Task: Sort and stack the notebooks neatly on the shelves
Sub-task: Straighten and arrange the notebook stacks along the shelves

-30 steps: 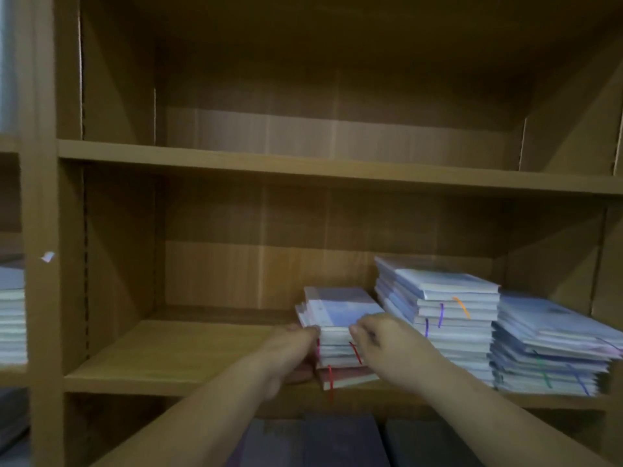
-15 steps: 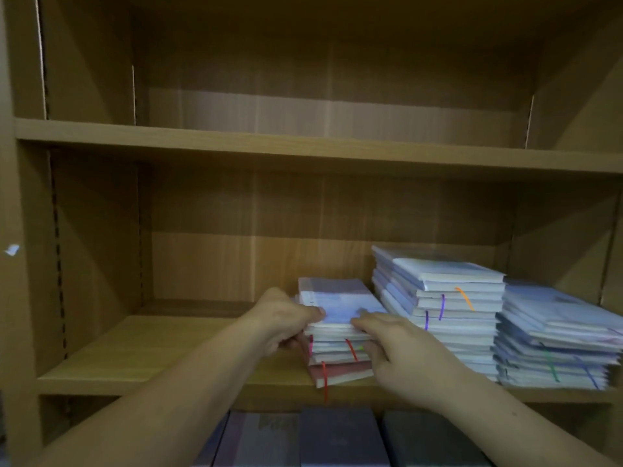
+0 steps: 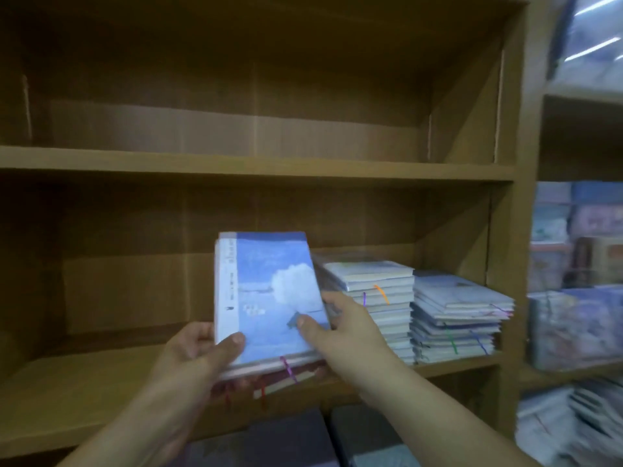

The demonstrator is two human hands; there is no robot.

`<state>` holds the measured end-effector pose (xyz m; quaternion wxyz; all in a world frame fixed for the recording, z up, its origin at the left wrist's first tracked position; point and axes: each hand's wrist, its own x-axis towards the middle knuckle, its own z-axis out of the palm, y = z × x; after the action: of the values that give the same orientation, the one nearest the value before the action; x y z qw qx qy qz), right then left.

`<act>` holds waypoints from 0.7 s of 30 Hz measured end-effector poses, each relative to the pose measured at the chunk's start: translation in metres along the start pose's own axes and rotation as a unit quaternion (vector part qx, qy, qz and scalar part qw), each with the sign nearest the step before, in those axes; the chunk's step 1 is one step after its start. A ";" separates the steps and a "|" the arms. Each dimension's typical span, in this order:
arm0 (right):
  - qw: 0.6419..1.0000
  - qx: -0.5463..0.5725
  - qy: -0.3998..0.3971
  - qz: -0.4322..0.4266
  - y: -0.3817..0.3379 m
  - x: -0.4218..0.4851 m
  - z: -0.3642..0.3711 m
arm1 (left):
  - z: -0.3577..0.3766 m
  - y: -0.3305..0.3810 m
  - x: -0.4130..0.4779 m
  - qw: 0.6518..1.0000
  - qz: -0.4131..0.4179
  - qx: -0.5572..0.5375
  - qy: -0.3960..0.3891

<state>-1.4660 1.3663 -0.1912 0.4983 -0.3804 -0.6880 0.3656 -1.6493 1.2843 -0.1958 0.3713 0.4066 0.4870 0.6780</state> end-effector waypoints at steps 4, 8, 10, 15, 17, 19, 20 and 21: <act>0.999 0.015 0.039 0.029 -0.019 -0.014 -0.018 | 0.013 0.006 -0.014 1.000 0.014 0.002 -0.007; 0.989 0.033 0.122 0.076 -0.019 -0.036 -0.040 | 0.039 0.006 -0.038 0.998 0.041 -0.020 -0.039; 0.984 0.051 0.143 0.093 -0.021 -0.046 -0.053 | 0.053 0.006 -0.045 0.996 0.037 -0.062 -0.058; 0.965 0.067 0.251 0.039 -0.048 -0.068 -0.133 | 0.069 0.001 -0.059 0.996 0.065 -0.042 -0.036; 0.955 -0.056 0.292 -0.002 -0.051 -0.071 -0.176 | 0.077 0.004 -0.061 0.996 0.074 -0.038 -0.018; 0.950 -0.125 0.288 0.002 -0.047 -0.070 -0.204 | 0.088 0.008 -0.061 0.997 0.070 -0.037 -0.012; 0.953 -0.127 0.275 0.030 -0.040 -0.067 -0.212 | 0.095 0.009 -0.061 0.997 0.065 -0.036 -0.017; 0.953 -0.129 0.266 0.063 -0.035 -0.063 -0.218 | 0.101 0.009 -0.061 0.997 0.060 -0.033 -0.026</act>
<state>-1.2484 1.3222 -0.1344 0.5856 -0.5674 -0.5469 0.1897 -1.5341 1.2632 -0.1795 0.3554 0.4398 0.4294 0.7042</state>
